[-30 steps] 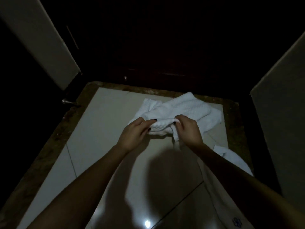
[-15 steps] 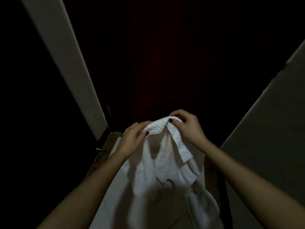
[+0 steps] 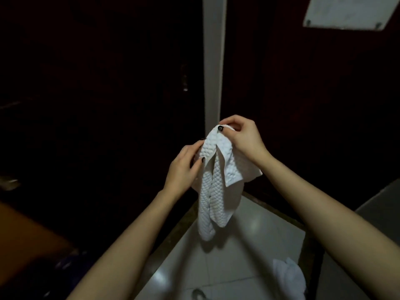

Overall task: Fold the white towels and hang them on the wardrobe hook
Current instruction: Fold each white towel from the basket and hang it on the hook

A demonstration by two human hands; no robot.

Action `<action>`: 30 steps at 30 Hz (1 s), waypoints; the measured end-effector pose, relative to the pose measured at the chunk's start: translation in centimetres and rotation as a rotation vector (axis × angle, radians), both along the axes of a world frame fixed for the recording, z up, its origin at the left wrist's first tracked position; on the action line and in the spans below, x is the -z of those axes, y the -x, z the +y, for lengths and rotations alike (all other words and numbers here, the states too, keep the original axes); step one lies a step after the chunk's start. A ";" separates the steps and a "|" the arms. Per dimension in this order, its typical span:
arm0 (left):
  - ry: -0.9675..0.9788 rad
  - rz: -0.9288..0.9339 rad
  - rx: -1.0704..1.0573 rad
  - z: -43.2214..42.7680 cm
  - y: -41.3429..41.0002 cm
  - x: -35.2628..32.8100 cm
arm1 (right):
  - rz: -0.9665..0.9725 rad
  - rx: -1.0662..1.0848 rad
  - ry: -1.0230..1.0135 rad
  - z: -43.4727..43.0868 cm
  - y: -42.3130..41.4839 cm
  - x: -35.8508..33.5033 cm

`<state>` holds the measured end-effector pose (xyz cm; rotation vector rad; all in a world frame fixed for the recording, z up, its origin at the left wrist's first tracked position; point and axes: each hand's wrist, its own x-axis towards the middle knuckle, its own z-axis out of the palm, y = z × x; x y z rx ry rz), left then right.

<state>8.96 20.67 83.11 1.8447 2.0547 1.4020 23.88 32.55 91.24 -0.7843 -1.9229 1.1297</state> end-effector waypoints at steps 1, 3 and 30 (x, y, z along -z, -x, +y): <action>-0.031 0.076 -0.027 -2.4 0.4 -1.7 | 0.009 -0.029 -0.001 -1.7 1.2 -1.6; -0.099 0.273 -0.057 -6.9 1.3 -4.6 | 0.029 -0.078 -0.017 -5.0 3.6 -4.2; -0.063 1.084 -0.190 -54.1 14.6 -11.9 | 0.224 -0.592 0.081 -49.0 25.0 -10.2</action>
